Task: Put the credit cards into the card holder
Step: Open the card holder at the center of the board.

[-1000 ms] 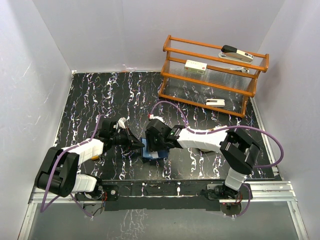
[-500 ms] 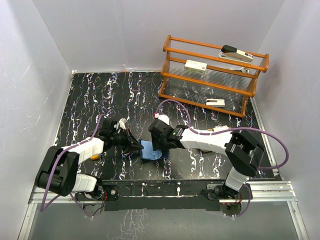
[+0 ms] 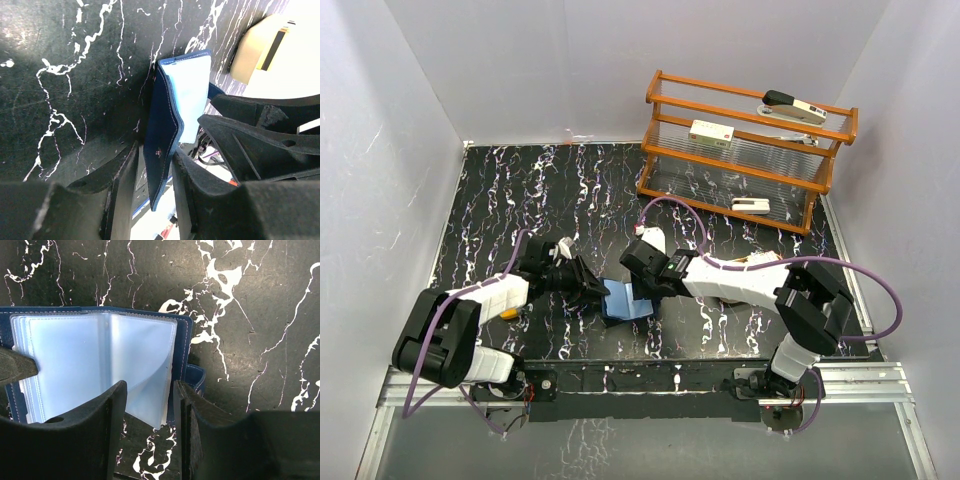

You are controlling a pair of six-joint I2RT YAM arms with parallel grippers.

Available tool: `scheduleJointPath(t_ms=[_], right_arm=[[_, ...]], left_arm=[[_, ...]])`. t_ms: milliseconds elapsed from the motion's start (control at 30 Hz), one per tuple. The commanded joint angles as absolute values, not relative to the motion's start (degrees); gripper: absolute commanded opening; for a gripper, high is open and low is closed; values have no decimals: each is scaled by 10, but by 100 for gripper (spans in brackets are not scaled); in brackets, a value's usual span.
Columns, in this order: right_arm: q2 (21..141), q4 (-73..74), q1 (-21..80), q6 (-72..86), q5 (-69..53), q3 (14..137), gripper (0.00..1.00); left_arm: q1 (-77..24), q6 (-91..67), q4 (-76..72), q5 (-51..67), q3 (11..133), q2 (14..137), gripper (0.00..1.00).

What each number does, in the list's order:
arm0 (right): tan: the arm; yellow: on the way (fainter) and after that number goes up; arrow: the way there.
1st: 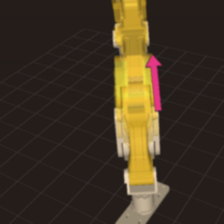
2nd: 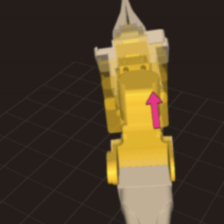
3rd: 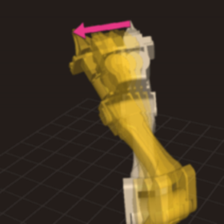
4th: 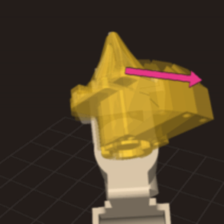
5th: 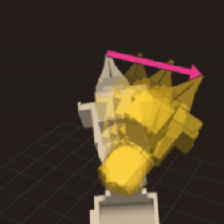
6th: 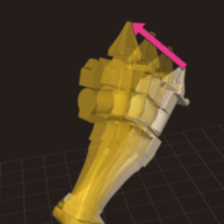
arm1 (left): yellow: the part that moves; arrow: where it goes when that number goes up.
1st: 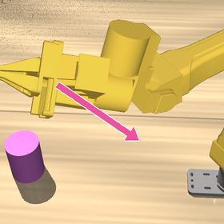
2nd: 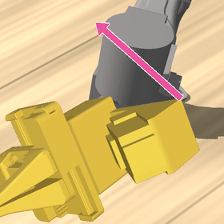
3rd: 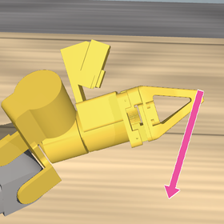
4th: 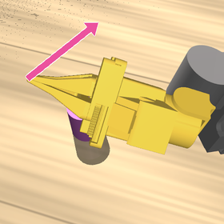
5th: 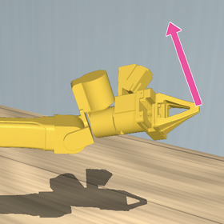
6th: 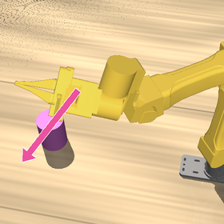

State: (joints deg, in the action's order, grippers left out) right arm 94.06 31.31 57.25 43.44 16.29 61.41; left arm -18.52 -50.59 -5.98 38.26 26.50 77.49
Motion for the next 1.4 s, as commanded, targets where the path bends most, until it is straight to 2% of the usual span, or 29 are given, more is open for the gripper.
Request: scheduleJointPath(t_ms=[0, 167, 333, 433, 533, 633, 700, 767, 833, 1133, 1367], right_arm=[[938, 294, 572, 435, 185, 608, 40], [946, 292, 572, 439, 173, 593, 40], [937, 296, 572, 440, 179, 582, 39], [936, 301, 572, 439, 182, 584, 39], [941, 296, 572, 435, 176, 581, 40], [948, 291, 572, 435, 165, 570, 39], [946, 290, 572, 437, 168, 564, 39], [941, 291, 572, 437, 170, 565, 39], [939, 291, 572, 436, 171, 565, 39], [937, 277, 572, 436, 153, 557, 40], [936, 282, 572, 428, 161, 560, 40]], left_arm=[[-187, -515, -61, 378, 268, 780, 32], [-187, -490, -23, 356, 285, 780, 35], [-187, -485, -12, 346, 288, 775, 33], [-187, -479, -2, 340, 292, 774, 26], [-187, -477, 3, 341, 297, 771, 13], [-188, -474, 12, 340, 304, 765, 11], [-187, -468, 24, 332, 308, 761, 18], [-187, -467, 28, 328, 308, 759, 31], [-187, -468, 23, 332, 305, 759, 37], [-188, -460, -25, 343, 292, 768, 47], [-189, -461, -76, 358, 282, 781, 50]])
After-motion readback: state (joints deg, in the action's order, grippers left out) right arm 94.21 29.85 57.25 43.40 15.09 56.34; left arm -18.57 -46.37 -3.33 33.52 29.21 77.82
